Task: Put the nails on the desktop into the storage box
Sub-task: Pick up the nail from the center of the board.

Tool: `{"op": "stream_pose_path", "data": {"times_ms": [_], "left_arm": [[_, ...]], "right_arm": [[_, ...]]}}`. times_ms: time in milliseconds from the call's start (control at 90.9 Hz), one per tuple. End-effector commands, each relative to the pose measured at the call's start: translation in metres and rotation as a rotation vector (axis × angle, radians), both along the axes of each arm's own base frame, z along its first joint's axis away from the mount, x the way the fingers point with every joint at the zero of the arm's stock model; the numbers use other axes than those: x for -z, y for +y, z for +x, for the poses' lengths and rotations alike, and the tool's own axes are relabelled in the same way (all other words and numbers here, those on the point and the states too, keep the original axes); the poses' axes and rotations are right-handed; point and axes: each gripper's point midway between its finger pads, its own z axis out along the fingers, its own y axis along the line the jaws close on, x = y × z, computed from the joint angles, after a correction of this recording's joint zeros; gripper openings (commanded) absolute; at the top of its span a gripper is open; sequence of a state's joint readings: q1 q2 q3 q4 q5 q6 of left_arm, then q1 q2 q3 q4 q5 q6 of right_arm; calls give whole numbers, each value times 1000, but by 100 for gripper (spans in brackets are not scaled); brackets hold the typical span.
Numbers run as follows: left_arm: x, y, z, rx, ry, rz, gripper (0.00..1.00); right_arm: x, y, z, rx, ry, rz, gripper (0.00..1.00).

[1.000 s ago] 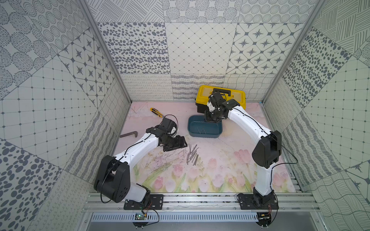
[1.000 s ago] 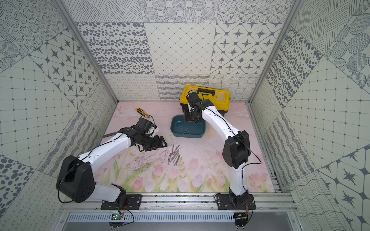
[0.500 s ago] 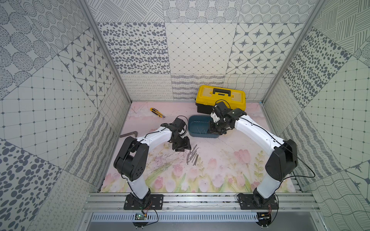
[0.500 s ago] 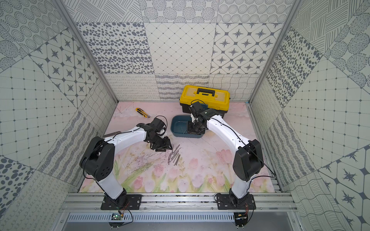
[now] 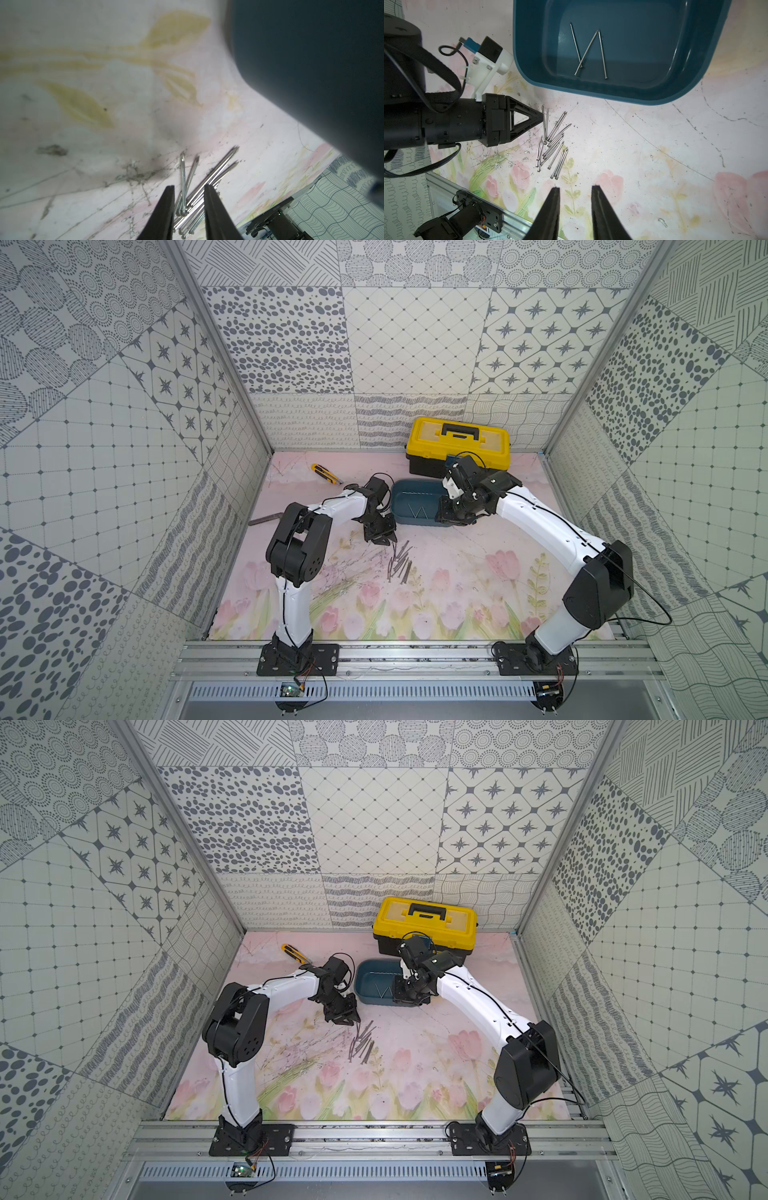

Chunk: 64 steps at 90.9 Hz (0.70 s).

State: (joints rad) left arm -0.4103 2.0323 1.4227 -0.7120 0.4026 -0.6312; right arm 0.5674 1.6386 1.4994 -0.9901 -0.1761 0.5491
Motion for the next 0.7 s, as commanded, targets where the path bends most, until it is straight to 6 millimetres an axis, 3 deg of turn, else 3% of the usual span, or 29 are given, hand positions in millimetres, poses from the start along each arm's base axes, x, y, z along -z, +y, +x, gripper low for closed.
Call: {"op": "stream_pose_path", "data": {"times_ms": [0,297,693], "left_arm": [[8,13,-14,-3,103,81,25],[19,27,-23,47,137,208,23],[32,17,-30,74,171,255,22]], "right_arm": [[-5,0,7,-1,-40,-1,32],[-2,-4,11,3,-45,9,32],[0,-11,8,10,-46,18,32]]}}
